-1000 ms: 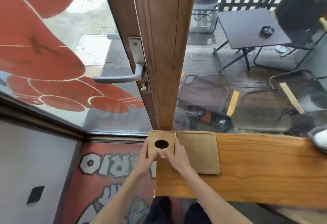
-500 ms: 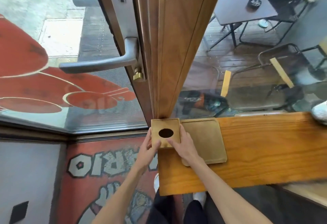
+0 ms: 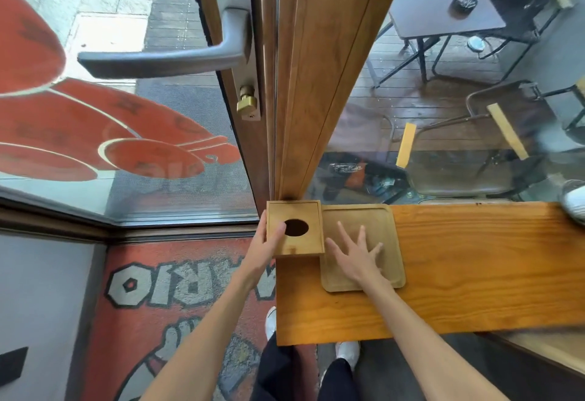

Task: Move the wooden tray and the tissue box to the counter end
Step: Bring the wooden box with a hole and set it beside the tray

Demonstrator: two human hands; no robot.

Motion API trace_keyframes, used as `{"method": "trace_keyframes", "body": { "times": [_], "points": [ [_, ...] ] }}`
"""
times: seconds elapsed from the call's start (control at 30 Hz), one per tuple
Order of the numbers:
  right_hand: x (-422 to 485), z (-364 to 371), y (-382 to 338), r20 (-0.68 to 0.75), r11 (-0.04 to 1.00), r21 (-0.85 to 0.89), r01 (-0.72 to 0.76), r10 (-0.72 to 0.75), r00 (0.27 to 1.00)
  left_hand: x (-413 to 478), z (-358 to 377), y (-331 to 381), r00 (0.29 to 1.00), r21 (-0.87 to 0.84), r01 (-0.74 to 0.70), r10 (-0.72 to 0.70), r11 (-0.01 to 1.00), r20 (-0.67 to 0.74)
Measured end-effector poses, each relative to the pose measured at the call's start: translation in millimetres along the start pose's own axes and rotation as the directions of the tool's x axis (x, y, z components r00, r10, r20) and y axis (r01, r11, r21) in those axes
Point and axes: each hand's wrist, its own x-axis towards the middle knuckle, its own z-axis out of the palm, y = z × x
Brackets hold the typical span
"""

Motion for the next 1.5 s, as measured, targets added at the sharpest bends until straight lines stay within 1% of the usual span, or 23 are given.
{"method": "trace_keyframes", "body": {
  "times": [0.1, 0.27, 0.43, 0.6, 0.73, 0.77, 0.8, 0.83, 0.87, 0.9, 0.93, 0.97, 1.0, 1.03, 1.1, 1.13, 1.27, 1.5],
  "points": [
    [1.8, 3.1, 1.2, 0.028, 0.997, -0.077, -0.013, 0.015, 0.999, -0.3, 7.0, -2.9, 0.999, 0.004, -0.015, 0.016, 1.0, -0.029],
    [8.2, -7.6, 17.5, 0.022, 0.991, -0.132, -0.024, 0.027, 0.999, -3.0, 22.3, 5.1, 1.0, 0.047, -0.018, 0.018, 0.999, 0.003],
    [7.5, -5.0, 18.5, 0.028, 0.987, -0.161, -0.024, 0.029, 0.999, -6.2, 30.6, 9.2, 1.0, 0.053, -0.018, 0.019, 0.998, -0.015],
    [5.2, -3.9, 17.3, 0.013, 0.986, -0.164, -0.026, 0.029, 1.0, -4.9, 30.9, 7.9, 1.0, 0.073, -0.016, 0.017, 0.997, -0.014],
    [6.3, -17.3, 14.0, 0.067, 0.996, -0.075, -0.044, 0.05, 0.997, -4.3, 24.1, 8.4, 1.0, 0.11, 0.008, -0.009, 0.994, 0.006],
    [4.8, -23.0, 14.0, 0.046, 0.998, -0.06, -0.026, 0.029, 0.999, -5.4, 24.3, 10.0, 1.0, 0.153, 0.018, -0.016, 0.988, -0.009],
    [0.8, -27.7, 13.0, -0.027, 0.996, -0.077, 0.037, -0.039, 0.999, -9.6, 25.0, 13.2, 0.999, 0.223, 0.003, 0.006, 0.975, -0.039],
    [-5.2, -30.5, 11.1, -0.143, 0.981, -0.138, 0.137, -0.157, 0.977, -14.2, 25.0, 14.3, 0.995, 0.308, -0.044, 0.07, 0.95, -0.073],
    [-12.2, -30.8, 8.2, -0.258, 0.943, -0.219, 0.25, -0.304, 0.917, -21.2, 24.9, 14.8, 0.983, 0.393, -0.114, 0.16, 0.913, -0.087],
    [-19.7, -27.8, 4.4, -0.327, 0.892, -0.293, 0.344, -0.431, 0.841, -27.9, 24.5, 12.5, 0.966, 0.467, -0.183, 0.247, 0.865, -0.079],
    [-26.9, -22.9, -0.4, -0.352, 0.846, -0.347, 0.405, -0.518, 0.78, -34.5, 24.0, 9.0, 0.952, 0.534, -0.23, 0.302, 0.814, -0.049],
    [-32.8, -17.4, -5.9, -0.339, 0.815, -0.385, 0.433, -0.561, 0.756, -40.5, 23.6, 5.3, 0.951, 0.59, -0.242, 0.308, 0.77, -0.012],
    [-37.1, -12.5, -10.7, -0.31, 0.806, -0.403, 0.434, -0.566, 0.764, -46.0, 23.8, 2.6, 0.96, 0.635, -0.228, 0.28, 0.739, 0.019],
    [-38.3, -7.5, -13.6, -0.281, 0.816, -0.397, 0.42, -0.544, 0.791, -48.9, 23.5, -1.5, 0.966, 0.672, -0.211, 0.256, 0.709, 0.033],
    [-40.0, -0.8, -17.5, -0.258, 0.86, -0.352, 0.369, -0.468, 0.845, -51.1, 24.4, -5.7, 0.965, 0.712, -0.202, 0.262, 0.672, 0.027],
    [-40.5, 1.4, -18.0, -0.265, 0.877, -0.333, 0.347, -0.44, 0.858, -50.4, 25.2, -5.9, 0.961, 0.714, -0.202, 0.276, 0.67, 0.012],
    [-38.8, 4.4, -19.7, -0.305, 0.886, -0.335, 0.321, -0.424, 0.853, -44.7, 29.9, -1.2, 0.959, 0.701, -0.168, 0.28, 0.693, -0.046],
    [-33.1, 2.1, -22.6, -0.296, 0.896, -0.315, 0.312, -0.405, 0.865, -35.2, 29.0, -5.3, 0.949, 0.746, -0.174, 0.311, 0.643, -0.047]
  ]
}}
